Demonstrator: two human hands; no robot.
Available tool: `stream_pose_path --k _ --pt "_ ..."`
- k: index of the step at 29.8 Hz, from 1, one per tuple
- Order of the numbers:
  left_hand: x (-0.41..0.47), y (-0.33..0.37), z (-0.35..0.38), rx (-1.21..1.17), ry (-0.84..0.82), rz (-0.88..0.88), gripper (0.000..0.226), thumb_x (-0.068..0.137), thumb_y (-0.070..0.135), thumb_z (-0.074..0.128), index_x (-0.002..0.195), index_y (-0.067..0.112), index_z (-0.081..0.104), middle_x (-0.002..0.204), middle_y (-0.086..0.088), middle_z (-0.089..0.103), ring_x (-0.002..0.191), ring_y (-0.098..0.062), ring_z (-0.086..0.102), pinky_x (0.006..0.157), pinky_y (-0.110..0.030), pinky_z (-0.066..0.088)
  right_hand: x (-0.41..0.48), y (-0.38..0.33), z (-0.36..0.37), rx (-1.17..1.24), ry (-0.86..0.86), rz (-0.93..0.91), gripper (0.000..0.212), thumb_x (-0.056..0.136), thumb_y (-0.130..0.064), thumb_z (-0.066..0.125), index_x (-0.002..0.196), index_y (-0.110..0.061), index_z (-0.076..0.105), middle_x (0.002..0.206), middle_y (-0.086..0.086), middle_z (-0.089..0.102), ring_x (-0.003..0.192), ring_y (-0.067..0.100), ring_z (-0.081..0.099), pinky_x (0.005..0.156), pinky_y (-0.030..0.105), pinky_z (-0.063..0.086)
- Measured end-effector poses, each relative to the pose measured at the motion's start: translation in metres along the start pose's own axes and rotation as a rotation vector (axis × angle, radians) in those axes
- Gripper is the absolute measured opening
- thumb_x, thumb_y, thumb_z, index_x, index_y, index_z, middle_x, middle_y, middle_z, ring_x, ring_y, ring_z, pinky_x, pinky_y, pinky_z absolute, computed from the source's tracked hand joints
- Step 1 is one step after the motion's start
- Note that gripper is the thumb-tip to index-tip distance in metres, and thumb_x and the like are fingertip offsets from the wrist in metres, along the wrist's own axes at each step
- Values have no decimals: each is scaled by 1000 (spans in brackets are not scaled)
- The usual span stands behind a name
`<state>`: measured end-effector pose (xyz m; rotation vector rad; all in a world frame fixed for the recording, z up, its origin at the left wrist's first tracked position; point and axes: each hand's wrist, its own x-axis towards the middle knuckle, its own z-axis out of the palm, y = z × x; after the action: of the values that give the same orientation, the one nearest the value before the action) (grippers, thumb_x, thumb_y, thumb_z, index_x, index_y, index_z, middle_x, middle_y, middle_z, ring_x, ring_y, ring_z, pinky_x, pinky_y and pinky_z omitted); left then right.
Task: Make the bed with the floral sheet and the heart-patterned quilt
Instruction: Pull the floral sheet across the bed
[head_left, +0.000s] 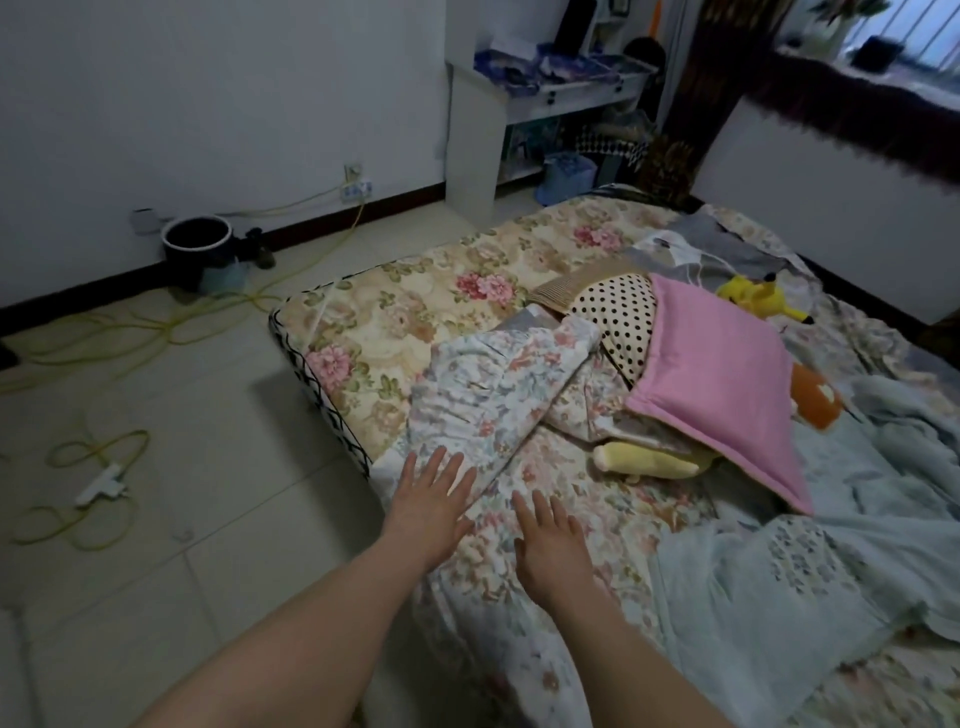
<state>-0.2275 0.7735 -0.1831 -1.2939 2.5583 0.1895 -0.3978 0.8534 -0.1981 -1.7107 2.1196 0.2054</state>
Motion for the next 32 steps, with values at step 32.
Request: stream_pose_path --k 32 --pt "281 -258 -64 139 -90 386 69 103 54 25 157 24 -7 164 -4 -14 149 -27 -19 118 -57 -8 295 -145 -76 159 20 373 60 106 -31 28 157 -26 -4 165 7 0 152 30 3 121 45 14"
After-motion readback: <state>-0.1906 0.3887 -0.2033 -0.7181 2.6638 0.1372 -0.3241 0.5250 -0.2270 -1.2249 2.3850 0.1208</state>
